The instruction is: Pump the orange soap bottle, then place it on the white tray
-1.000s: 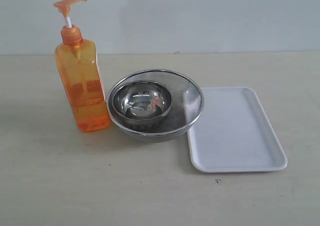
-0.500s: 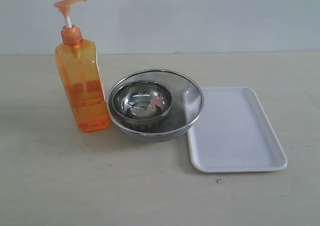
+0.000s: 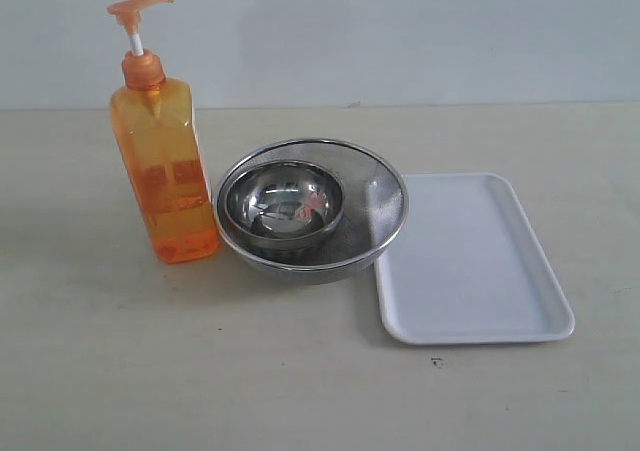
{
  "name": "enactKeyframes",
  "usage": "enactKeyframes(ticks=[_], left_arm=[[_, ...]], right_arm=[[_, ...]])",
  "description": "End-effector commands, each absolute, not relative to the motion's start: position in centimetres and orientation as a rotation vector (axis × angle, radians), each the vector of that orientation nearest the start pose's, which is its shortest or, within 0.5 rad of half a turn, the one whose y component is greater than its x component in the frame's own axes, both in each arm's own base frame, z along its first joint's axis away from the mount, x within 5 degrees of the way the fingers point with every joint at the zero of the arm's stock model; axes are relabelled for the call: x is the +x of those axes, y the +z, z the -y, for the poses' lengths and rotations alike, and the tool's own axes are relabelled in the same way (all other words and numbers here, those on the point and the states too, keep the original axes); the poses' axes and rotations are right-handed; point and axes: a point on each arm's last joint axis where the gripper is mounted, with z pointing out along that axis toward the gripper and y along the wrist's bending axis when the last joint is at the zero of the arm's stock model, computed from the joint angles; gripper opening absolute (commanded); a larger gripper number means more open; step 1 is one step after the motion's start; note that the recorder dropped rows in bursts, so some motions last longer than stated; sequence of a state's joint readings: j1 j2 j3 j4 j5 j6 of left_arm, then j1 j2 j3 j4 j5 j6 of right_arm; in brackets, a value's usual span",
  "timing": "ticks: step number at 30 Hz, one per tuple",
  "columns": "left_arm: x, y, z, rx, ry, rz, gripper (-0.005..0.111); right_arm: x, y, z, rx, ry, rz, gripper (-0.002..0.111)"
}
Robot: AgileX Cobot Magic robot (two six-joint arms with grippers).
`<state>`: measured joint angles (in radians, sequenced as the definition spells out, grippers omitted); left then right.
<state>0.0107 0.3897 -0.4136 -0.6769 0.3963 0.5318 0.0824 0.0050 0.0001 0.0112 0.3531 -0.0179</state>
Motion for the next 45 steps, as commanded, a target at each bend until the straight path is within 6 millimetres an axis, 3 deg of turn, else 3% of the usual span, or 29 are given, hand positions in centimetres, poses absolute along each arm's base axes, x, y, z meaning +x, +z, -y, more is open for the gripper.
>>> enactKeyframes(ticks=[1, 7, 15, 21, 26, 34, 45], left_arm=[[10.3, 30.3, 2.7, 0.135, -0.344, -1.793, 0.005], [12.7, 30.3, 2.9, 0.16, -0.367, -1.855, 0.008], [15.8, 30.1, 3.4, 0.097, -0.49, -1.945, 0.056], [17.7, 29.5, 3.9, 0.156, -0.544, -1.943, 0.064], [18.6, 29.6, 4.5, 0.187, -0.645, -1.877, 0.08], [19.3, 29.0, 5.7, 0.252, -0.822, -1.866, 0.081], [20.9, 26.8, 6.1, 0.26, -0.912, -1.95, 0.081]], right_arm=[[5.3, 18.2, -0.5, -0.083, 0.054, -1.822, 0.0], [5.3, 18.2, -0.5, -0.083, 0.054, -1.822, 0.0], [5.3, 18.2, -0.5, -0.084, 0.054, -1.83, 0.0], [5.3, 18.2, -0.5, -0.084, 0.054, -1.83, 0.0], [5.3, 18.2, -0.5, -0.084, 0.054, -1.83, 0.0], [5.3, 18.2, -0.5, -0.084, 0.054, -1.83, 0.0], [5.3, 18.2, -0.5, -0.084, 0.054, -1.83, 0.0]])
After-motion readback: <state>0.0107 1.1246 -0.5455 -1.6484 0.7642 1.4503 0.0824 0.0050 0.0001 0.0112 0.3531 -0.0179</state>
